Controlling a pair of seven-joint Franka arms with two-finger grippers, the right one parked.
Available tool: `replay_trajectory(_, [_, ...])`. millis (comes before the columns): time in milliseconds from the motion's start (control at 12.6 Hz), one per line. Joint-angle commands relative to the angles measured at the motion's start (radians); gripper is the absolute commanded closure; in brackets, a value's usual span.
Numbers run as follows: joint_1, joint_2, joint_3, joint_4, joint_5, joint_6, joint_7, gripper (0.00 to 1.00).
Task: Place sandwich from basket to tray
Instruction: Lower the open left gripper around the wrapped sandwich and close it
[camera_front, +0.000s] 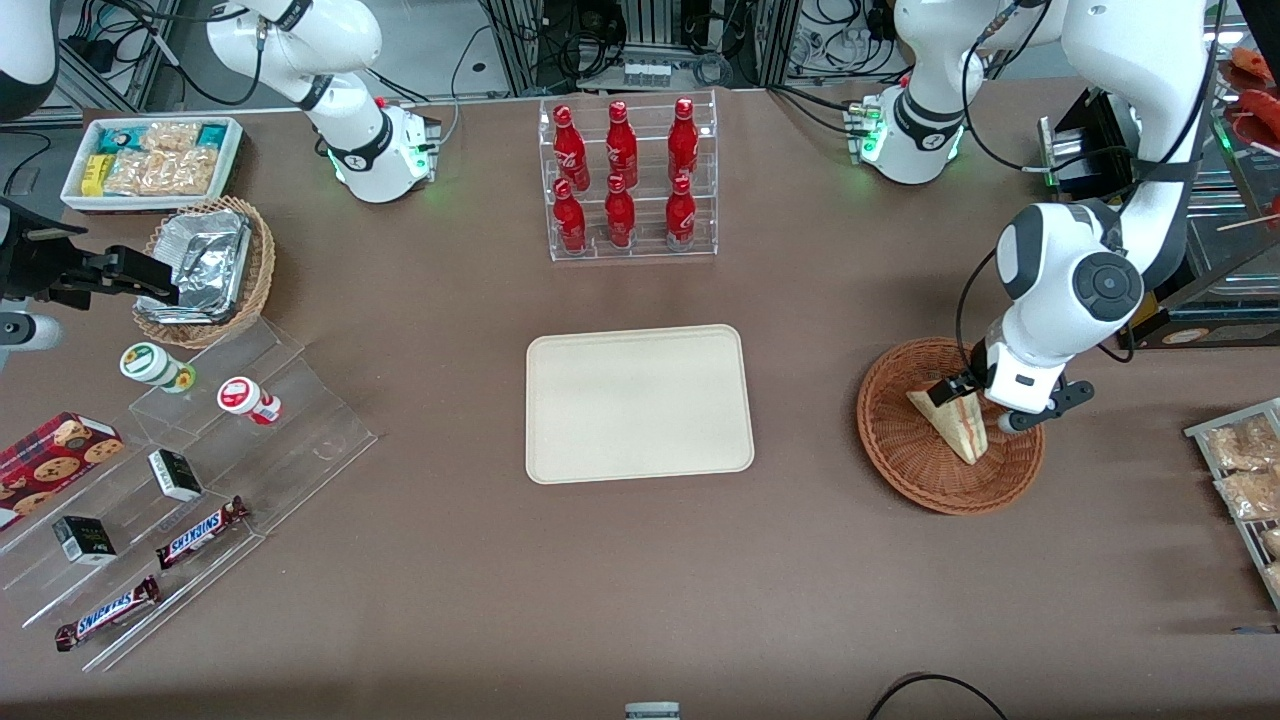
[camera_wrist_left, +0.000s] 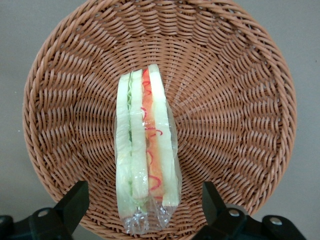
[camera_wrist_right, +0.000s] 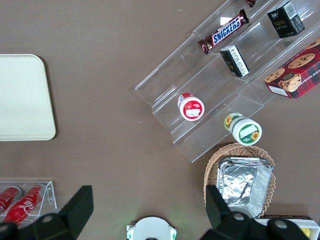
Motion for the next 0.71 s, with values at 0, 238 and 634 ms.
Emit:
replay_trajectory(0, [-0.009, 0.015, 0.004, -0.005, 0.009, 0.011, -0.022, 0.0])
replay_trajectory(238, [-0.009, 0.032, 0.004, -0.005, 0.009, 0.017, -0.02, 0.0])
replay_trajectory(634, [-0.009, 0.043, 0.004, -0.002, 0.011, 0.032, -0.02, 0.63])
